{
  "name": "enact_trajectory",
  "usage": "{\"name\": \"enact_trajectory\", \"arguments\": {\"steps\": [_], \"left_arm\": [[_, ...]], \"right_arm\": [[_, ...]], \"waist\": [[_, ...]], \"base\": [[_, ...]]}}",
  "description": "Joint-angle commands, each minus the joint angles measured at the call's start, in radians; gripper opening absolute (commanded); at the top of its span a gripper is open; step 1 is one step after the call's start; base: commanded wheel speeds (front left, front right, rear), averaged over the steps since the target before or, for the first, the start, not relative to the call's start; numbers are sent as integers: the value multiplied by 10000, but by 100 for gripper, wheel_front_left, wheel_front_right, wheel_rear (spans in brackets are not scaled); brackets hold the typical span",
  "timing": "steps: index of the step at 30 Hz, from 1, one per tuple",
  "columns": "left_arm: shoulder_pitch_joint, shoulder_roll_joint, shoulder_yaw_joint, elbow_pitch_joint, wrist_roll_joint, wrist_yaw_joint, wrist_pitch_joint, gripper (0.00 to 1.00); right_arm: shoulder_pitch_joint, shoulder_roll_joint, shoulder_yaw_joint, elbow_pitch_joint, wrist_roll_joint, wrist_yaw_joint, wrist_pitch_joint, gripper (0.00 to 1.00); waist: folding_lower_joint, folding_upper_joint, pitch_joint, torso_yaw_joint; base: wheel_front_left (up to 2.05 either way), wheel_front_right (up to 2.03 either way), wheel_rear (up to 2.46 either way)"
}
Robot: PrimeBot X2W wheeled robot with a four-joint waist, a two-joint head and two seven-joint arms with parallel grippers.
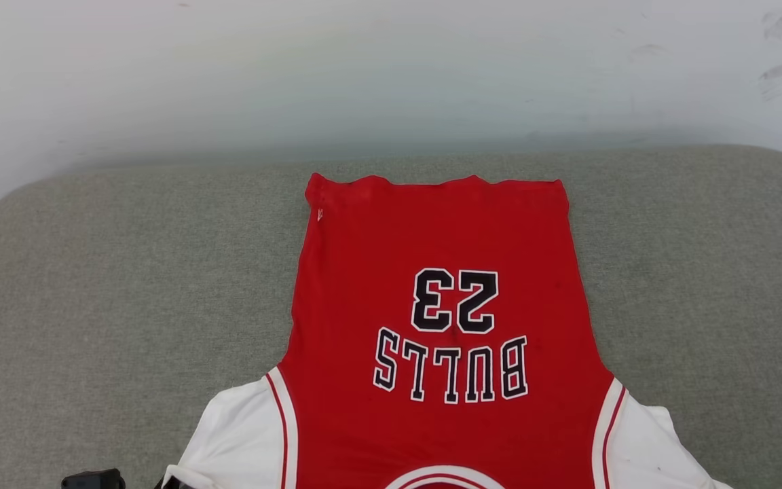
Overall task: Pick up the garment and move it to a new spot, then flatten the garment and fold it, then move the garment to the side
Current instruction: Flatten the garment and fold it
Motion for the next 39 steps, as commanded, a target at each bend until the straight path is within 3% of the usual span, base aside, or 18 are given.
{"name": "enact_trajectory", "arguments": {"steps": [1, 3, 4, 5, 6, 7, 16, 25, 32, 39], "left_arm": [[139, 67, 69, -75, 73, 102, -60, 0], [146, 46, 105, -213, 111, 160, -88, 0], [122, 29, 107, -302, 136, 195, -90, 0], [68, 22, 100, -381, 209, 213, -96, 0], [8, 9, 81, -472, 244, 219, -104, 0], [-55, -17, 69, -565, 290, 244, -112, 0], [-711, -203, -15, -1532, 959, 582, -155, 0], [-1717, -497, -115, -2563, 1821, 922, -171, 0], [-2425, -901, -144, -3039, 2332, 1039, -201, 0], [-2965, -1420, -153, -3258, 2737, 924, -219, 0]], "right_arm": [[305, 65, -347, -211, -100, -21, 179, 0], [538, 194, -722, -509, -333, -21, 395, 0], [608, 299, -927, -656, -429, -20, 469, 5], [662, 411, -1133, -788, -516, -20, 542, 30], [670, 497, -1312, -942, -613, -20, 631, 88], [658, 559, -1519, -1102, -754, -18, 665, 100], [-314, 483, -3209, -2797, -1490, -17, 1094, 100], [-3873, -561, -3637, -3644, -1247, -17, 2462, 100], [-6947, -1592, -2378, -2996, -283, -17, 5526, 100], [-9684, -1630, -1471, -1243, 816, -17, 9743, 100]], "waist": [[2, 0, 12, 28], [2, 0, 25, 56], [2, 0, 30, 69], [2, 0, 35, 87], [2, 0, 46, 104], [2, 0, 60, 122], [2, 0, 664, 478], [2, 0, 2147, 1324], [2, 0, 3444, 2032], [2, 0, 4579, 2659]], "base": [[0, 0, 0], [0, 0, 0], [0, 0, 0], [0, 0, 0], [0, 0, 0], [0, 0, 0], [0, 0, 0], [0, 0, 0], [0, 0, 0], [0, 0, 0]]}}
